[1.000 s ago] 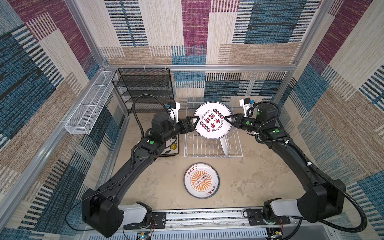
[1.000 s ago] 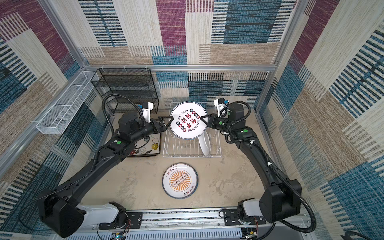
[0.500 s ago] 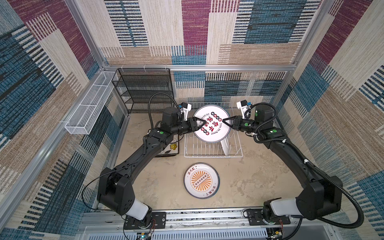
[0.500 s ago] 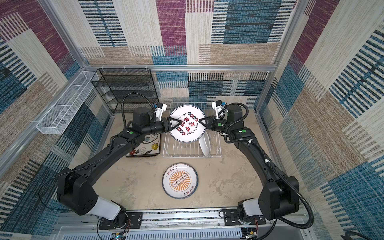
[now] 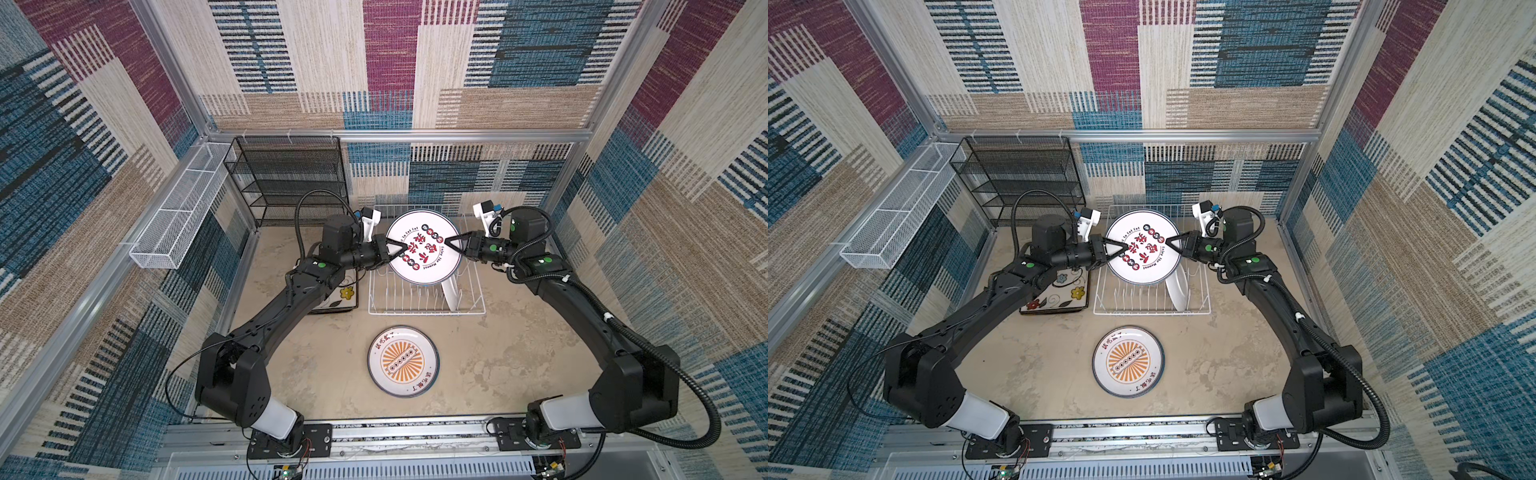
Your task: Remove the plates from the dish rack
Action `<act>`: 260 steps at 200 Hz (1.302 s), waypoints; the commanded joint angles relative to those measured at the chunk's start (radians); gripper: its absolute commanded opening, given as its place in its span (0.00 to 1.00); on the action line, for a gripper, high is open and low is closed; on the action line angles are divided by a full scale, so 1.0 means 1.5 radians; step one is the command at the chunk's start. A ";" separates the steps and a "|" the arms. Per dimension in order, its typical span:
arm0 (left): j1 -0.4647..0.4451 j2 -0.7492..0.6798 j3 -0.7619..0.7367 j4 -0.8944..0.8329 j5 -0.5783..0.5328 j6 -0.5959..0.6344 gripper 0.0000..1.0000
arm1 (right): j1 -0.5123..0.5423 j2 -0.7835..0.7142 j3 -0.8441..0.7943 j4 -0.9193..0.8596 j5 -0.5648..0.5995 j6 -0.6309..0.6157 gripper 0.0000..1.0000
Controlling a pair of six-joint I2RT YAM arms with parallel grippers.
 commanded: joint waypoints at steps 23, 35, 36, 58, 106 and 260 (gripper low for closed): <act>-0.008 -0.001 0.007 -0.014 -0.006 0.031 0.00 | 0.009 -0.006 -0.005 0.032 0.001 -0.027 0.22; -0.007 -0.009 0.004 -0.022 -0.012 0.036 0.00 | 0.008 -0.010 -0.007 0.032 0.012 -0.035 0.31; -0.007 -0.009 0.003 -0.022 -0.013 0.037 0.00 | 0.008 -0.011 -0.007 0.032 0.012 -0.036 0.31; -0.006 -0.019 0.001 -0.032 -0.016 0.040 0.00 | 0.008 -0.019 -0.007 0.031 0.031 -0.051 0.44; -0.002 -0.043 0.010 -0.050 -0.022 0.044 0.00 | 0.008 -0.070 -0.005 0.023 0.087 -0.148 0.85; 0.001 -0.220 -0.017 -0.277 -0.092 0.100 0.00 | 0.008 -0.295 -0.136 0.006 0.074 -0.608 1.00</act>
